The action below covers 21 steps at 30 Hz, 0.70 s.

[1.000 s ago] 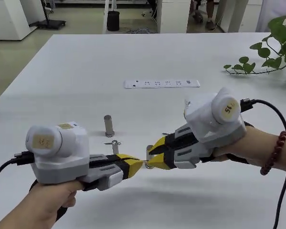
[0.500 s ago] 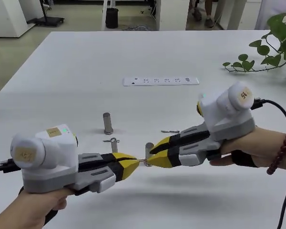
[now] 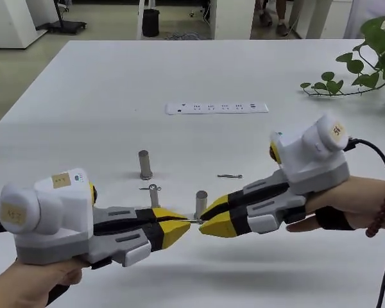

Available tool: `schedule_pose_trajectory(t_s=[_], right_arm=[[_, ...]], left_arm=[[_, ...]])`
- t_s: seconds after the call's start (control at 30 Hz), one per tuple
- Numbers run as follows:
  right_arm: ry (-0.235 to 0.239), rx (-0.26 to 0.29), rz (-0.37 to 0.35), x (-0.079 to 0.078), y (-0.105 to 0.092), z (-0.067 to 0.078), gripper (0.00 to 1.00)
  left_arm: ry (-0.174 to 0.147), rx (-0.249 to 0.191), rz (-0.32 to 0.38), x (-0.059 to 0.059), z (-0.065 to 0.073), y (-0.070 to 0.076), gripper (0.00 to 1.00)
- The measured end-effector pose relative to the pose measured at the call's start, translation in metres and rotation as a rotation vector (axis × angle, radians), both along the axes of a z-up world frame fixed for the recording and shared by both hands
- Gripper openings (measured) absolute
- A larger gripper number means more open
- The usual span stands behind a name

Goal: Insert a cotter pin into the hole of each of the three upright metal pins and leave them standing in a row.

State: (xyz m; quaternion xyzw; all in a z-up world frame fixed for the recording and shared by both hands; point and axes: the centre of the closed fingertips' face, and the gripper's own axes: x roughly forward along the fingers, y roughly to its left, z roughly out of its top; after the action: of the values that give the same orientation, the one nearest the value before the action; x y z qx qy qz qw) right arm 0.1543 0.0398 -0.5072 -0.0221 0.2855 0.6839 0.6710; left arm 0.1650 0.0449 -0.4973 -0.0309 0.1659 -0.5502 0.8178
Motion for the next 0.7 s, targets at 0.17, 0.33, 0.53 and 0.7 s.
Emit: schedule_pose_trajectory(t_s=[0.17,0.33,0.53,0.7], right_arm=[[0.009,0.019,0.03,-0.006,0.003,0.002,0.07],[-0.003,0.012,0.051,-0.009,0.003,0.002,0.03],[-0.015,0.014,0.063,-0.01,0.003,0.003,0.01],[-0.055,0.0,0.098,-0.012,0.0,0.003,0.0]], left_arm=[[0.004,-0.009,-0.034,-0.006,0.0,-0.005,0.0],[0.007,-0.025,-0.05,-0.01,0.003,-0.006,0.0],[0.019,-0.044,-0.059,-0.012,0.004,-0.007,0.0],[0.028,-0.05,-0.067,-0.015,0.005,-0.01,0.0]])
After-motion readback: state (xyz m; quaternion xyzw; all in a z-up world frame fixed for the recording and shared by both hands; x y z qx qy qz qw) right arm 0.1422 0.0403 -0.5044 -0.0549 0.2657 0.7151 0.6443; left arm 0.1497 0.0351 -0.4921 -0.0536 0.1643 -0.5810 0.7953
